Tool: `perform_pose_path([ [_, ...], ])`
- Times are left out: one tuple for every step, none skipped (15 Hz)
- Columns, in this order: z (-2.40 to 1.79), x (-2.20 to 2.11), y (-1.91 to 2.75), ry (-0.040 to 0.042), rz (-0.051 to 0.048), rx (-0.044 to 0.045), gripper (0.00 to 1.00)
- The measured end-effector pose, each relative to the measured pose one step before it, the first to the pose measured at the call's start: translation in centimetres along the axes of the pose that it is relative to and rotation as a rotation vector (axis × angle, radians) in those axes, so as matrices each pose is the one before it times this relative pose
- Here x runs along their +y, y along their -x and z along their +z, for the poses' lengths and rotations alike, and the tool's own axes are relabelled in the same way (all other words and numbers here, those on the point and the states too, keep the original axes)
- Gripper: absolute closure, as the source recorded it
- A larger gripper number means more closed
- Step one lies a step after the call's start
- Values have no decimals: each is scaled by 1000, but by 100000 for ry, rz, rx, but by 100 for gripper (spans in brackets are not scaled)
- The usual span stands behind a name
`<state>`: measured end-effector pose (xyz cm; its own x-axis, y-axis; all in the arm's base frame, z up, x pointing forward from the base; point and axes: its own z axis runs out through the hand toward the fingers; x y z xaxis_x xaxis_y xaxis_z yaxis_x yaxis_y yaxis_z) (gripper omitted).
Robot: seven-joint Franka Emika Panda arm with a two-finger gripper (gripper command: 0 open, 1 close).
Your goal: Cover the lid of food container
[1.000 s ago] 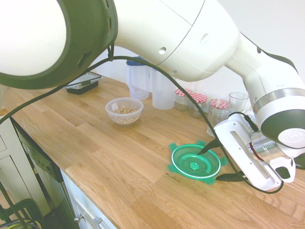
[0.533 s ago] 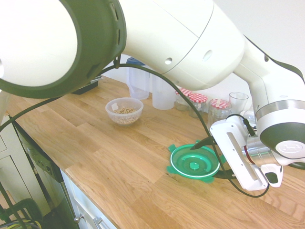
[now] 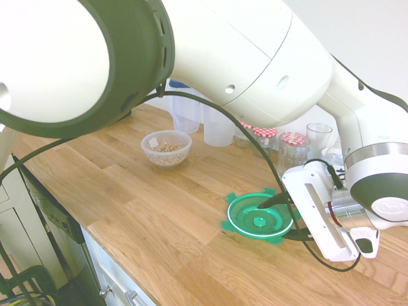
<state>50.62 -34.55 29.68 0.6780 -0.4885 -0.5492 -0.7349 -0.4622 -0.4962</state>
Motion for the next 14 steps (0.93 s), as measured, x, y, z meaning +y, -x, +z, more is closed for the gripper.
perform_pose_path([
  [87, 136, -88, -19, 165, -171, 100],
  [82, 133, -85, -18, 68, -159, 100],
  [70, 127, -75, 9, 69, -146, 100],
  [51, 55, -42, 15, 34, -90, 100],
  [23, -7, -8, 23, -18, -32, 100],
  [20, -26, 1, 50, -40, -27, 100],
  [22, -27, 1, 41, -44, -29, 100],
  [17, -19, -1, 38, -29, -21, 100],
  [4, -6, -1, 20, -11, 8, 100],
  [33, -45, 0, 52, -62, -38, 100],
  [38, -41, -3, 50, -55, -50, 100],
  [71, -28, -19, 70, -24, -30, 100],
  [90, -33, -6, 72, -23, -126, 100],
  [11, -11, -3, 14, -13, -4, 100],
])
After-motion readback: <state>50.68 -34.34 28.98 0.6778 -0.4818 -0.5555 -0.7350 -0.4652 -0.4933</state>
